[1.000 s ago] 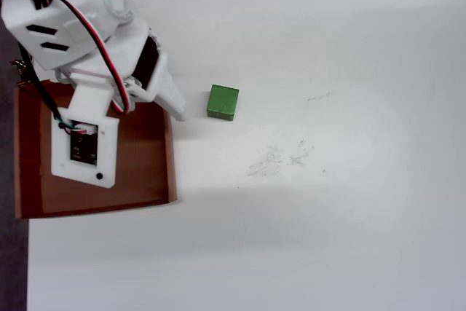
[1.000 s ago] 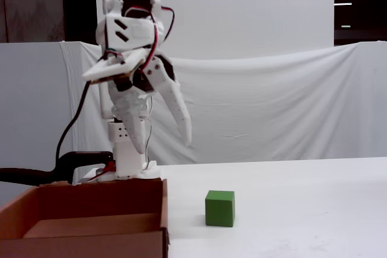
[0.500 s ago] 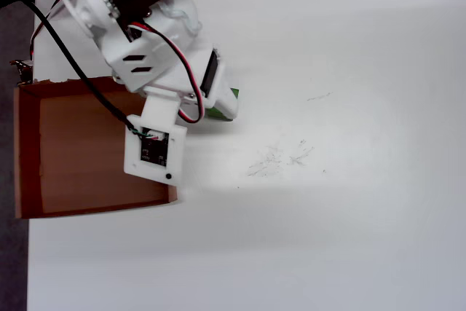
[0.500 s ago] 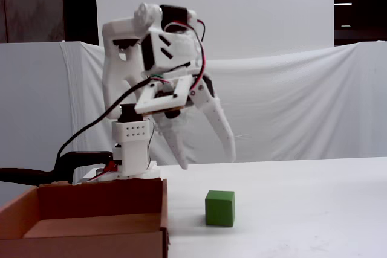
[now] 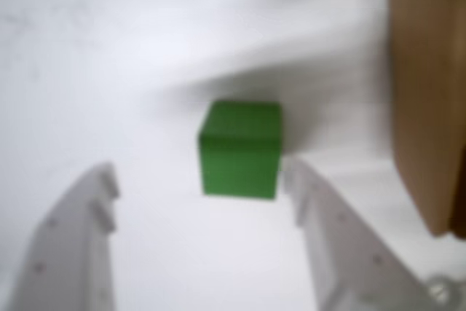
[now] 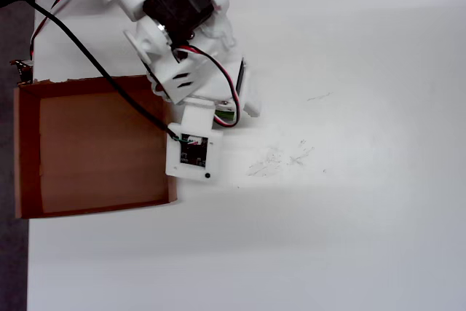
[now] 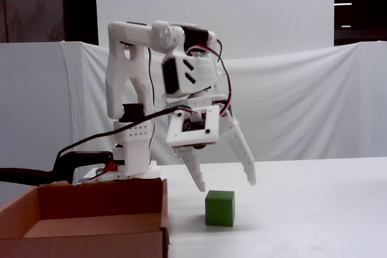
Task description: Grasp a green cube and put it in a box.
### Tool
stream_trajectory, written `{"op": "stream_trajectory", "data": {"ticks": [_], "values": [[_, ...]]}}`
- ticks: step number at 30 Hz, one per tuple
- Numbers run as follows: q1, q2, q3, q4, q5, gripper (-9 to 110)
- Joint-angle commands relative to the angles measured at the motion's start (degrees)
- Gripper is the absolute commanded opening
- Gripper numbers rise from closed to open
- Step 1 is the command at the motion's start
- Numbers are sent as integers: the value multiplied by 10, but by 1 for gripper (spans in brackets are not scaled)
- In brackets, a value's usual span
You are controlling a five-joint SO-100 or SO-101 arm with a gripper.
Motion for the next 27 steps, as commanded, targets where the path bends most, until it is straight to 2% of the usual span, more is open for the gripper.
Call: {"op": "stream_trajectory", "data": {"ticks": [1,10,27], "values": [[-11,6,-1,-15,4,30],[-25,7,56,-44,4,28],[-6,-17,37,-56,4,22]]}}
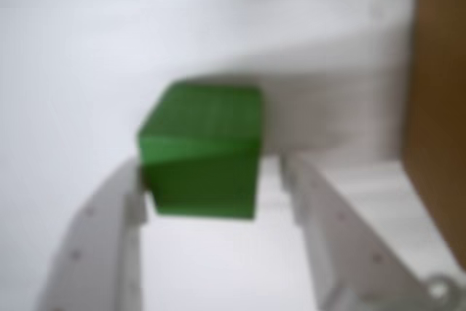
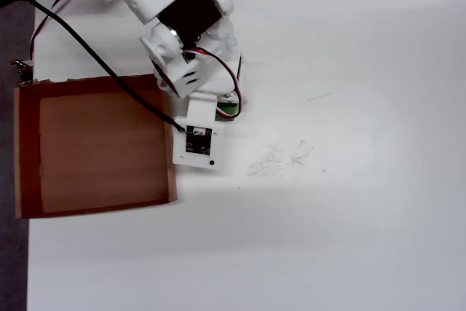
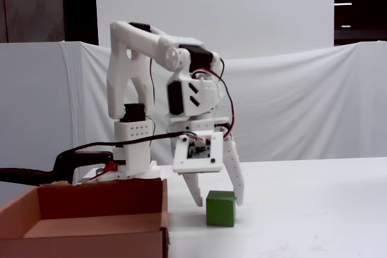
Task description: Grasp a green cube and put it in a box.
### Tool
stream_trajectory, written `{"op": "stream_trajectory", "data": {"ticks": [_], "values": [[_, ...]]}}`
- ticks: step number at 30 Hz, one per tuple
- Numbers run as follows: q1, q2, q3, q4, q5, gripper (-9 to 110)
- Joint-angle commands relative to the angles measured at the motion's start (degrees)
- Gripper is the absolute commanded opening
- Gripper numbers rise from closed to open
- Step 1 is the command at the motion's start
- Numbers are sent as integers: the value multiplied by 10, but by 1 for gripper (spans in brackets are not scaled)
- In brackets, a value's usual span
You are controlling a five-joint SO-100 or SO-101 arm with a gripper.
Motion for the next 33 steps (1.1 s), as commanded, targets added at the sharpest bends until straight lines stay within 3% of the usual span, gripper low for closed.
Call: {"op": "stream_trajectory", "data": {"ticks": [1,21,28,33], "values": [[10,2,-32,-10,4,22],[13,-4,-42,-25,3,15],[45,29,-83,34,-4,15],[81,69,-114,74,-72,14]]}}
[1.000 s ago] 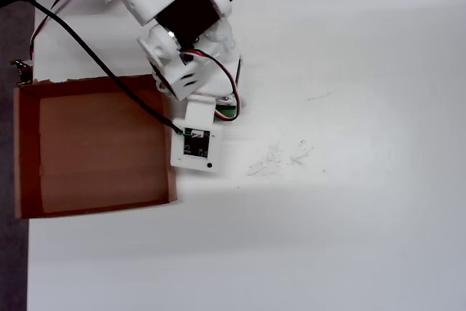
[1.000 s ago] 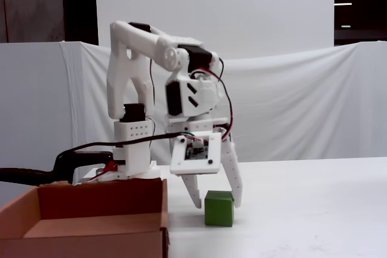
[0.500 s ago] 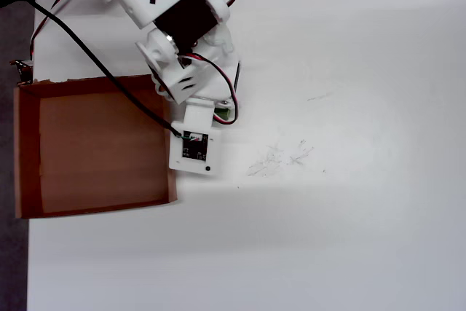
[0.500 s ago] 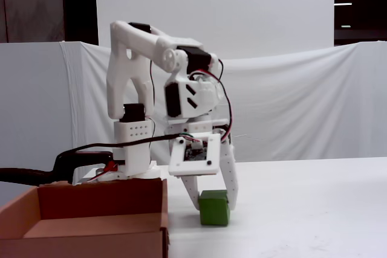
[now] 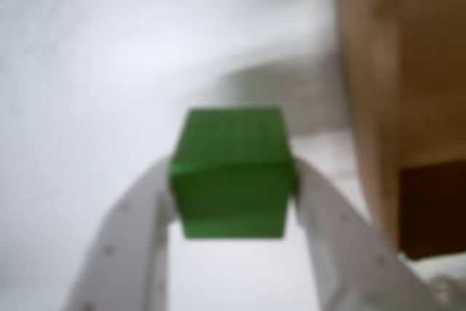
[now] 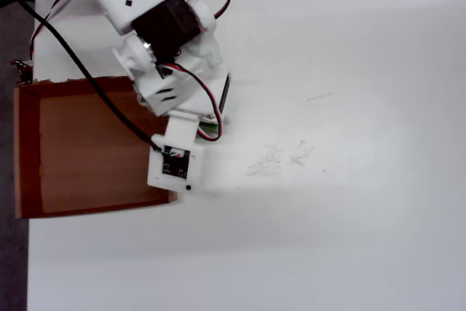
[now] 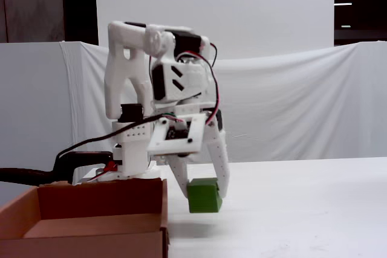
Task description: Grasp a green cube and put it in a box.
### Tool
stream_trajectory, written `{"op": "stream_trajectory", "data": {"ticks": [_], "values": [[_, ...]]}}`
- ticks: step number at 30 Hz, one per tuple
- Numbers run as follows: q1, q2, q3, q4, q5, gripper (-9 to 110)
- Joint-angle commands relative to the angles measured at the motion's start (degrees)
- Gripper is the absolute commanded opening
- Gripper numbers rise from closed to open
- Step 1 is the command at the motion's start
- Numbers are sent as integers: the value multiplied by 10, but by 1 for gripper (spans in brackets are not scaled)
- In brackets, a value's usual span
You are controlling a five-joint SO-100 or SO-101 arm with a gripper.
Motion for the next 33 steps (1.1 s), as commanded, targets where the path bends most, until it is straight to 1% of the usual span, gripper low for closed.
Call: {"op": "stream_trajectory", "data": {"ticks": [1,7,12,20,25,33], "values": [[21,61,-40,21,-49,14],[70,127,-35,45,-173,14],[118,157,-44,89,-274,14],[200,157,-18,86,-387,13],[232,149,21,70,-424,13],[268,119,100,-23,-453,14]]}}
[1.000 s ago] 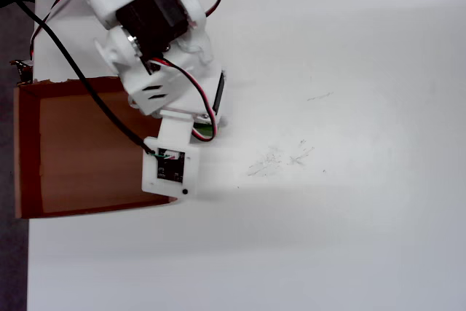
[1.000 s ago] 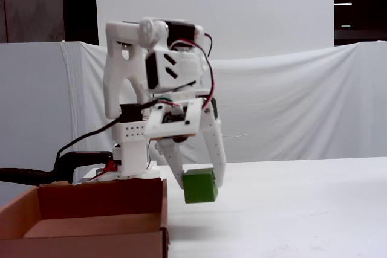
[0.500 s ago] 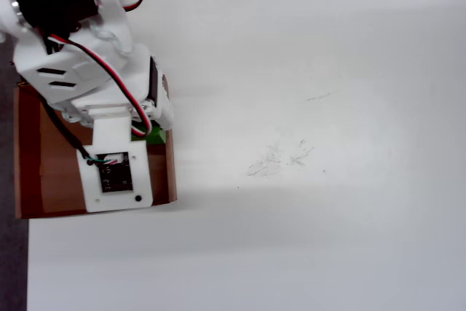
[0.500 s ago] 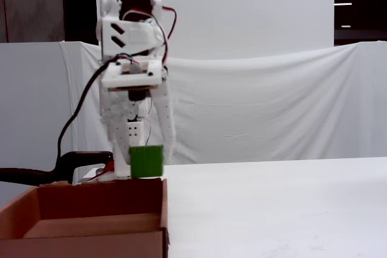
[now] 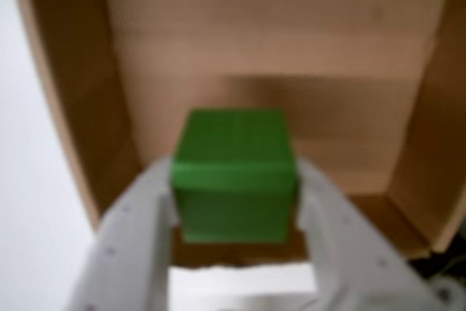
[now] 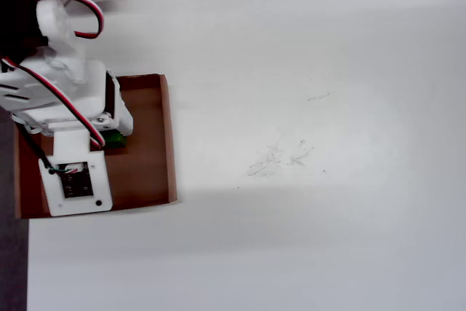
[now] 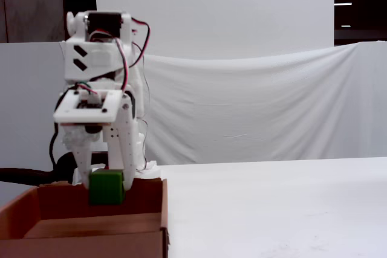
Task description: Grasp a green cube and put it in a box.
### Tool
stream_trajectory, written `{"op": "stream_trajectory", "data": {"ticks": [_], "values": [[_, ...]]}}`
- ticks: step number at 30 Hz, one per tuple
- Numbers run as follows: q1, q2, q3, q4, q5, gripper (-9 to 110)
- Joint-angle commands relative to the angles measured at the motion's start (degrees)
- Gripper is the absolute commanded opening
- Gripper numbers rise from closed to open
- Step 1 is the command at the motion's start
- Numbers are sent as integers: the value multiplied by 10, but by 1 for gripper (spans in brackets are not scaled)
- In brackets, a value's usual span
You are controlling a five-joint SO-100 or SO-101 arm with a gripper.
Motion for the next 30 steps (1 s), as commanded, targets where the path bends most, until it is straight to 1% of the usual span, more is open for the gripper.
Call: {"op": "stream_trajectory", "data": {"ticks": [1,6,13,16,20,25,30], "values": [[11,-4,14,-40,-20,14],[19,-22,46,-89,-23,13],[22,-38,79,-127,-30,13],[22,-40,81,-129,-30,14],[21,-42,83,-129,-30,21],[22,-40,79,-125,-30,23],[31,-15,25,-65,-25,24]]}}
